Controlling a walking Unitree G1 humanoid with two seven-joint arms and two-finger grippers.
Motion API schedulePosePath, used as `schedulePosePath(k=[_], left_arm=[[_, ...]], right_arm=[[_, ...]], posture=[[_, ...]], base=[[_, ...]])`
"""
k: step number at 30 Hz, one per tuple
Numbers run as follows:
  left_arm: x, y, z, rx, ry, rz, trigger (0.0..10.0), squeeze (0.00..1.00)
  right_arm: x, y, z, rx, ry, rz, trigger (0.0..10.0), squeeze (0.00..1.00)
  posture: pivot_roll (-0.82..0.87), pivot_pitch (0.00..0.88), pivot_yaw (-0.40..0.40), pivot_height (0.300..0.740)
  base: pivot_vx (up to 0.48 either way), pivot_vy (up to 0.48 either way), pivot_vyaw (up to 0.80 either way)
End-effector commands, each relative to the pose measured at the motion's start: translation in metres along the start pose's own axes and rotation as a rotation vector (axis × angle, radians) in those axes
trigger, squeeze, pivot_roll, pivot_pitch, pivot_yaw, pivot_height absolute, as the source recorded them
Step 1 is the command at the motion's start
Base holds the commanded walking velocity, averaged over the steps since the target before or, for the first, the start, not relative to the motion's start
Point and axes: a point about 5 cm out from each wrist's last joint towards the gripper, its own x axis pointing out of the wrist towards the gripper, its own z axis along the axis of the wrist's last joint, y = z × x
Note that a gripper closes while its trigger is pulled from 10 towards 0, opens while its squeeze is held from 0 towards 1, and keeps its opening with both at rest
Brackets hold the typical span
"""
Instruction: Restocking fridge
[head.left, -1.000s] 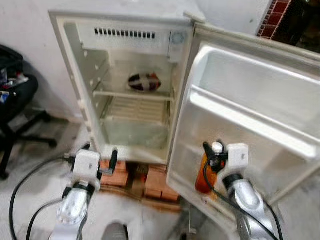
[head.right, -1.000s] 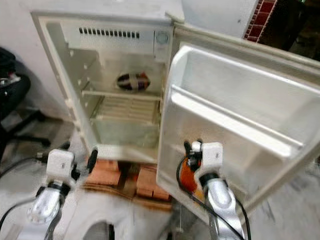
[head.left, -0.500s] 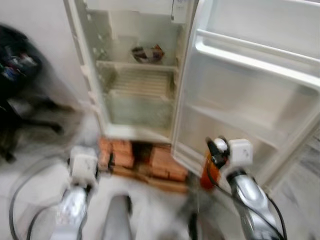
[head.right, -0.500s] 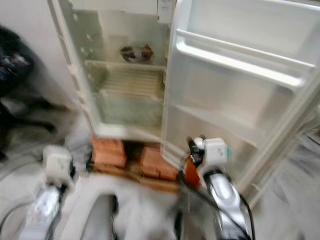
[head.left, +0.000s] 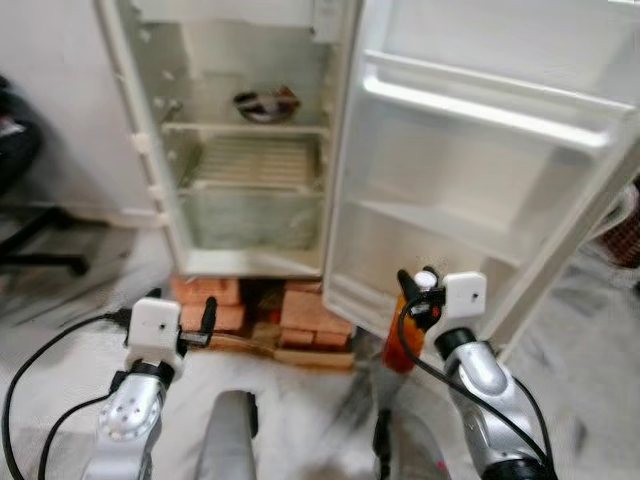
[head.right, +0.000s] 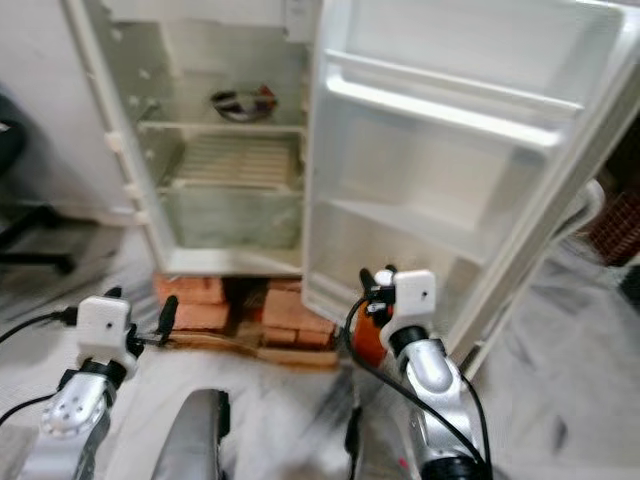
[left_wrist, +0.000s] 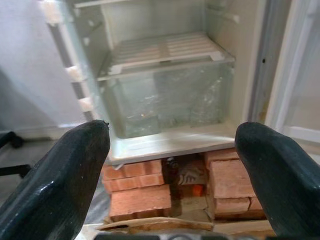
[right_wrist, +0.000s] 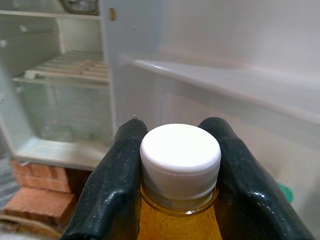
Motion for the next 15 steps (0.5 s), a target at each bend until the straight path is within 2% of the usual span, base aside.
schedulePosePath(k=[1, 11, 15], left_arm=[[0.002, 0.0, 0.002, -0.003, -0.009, 0.003, 10.0, 0.0], [-0.001, -0.004, 0.0, -0.009, -0.006, -0.012, 10.0, 0.0], [-0.001, -0.004, -0.001, -0.009, -0.004, -0.016, 10.0, 0.0]], right_arm=[[0.006, 0.002, 0.009, -0.004, -0.041, 0.019, 10.0, 0.0], [0.005, 0.007, 0.009, -0.018, -0.047, 0.071, 10.0, 0.0], [0.002, 0.012, 0.007, -0.028, -0.044, 0.13, 10.0, 0.0]], posture=[[0.05, 0.0, -0.045, 0.611], [0.05, 0.0, -0.045, 0.611], [0.05, 0.0, -0.045, 0.611]], base=[[0.0, 0.0, 0.0], [0.261, 0.0, 0.0], [0.26, 0.0, 0.0]])
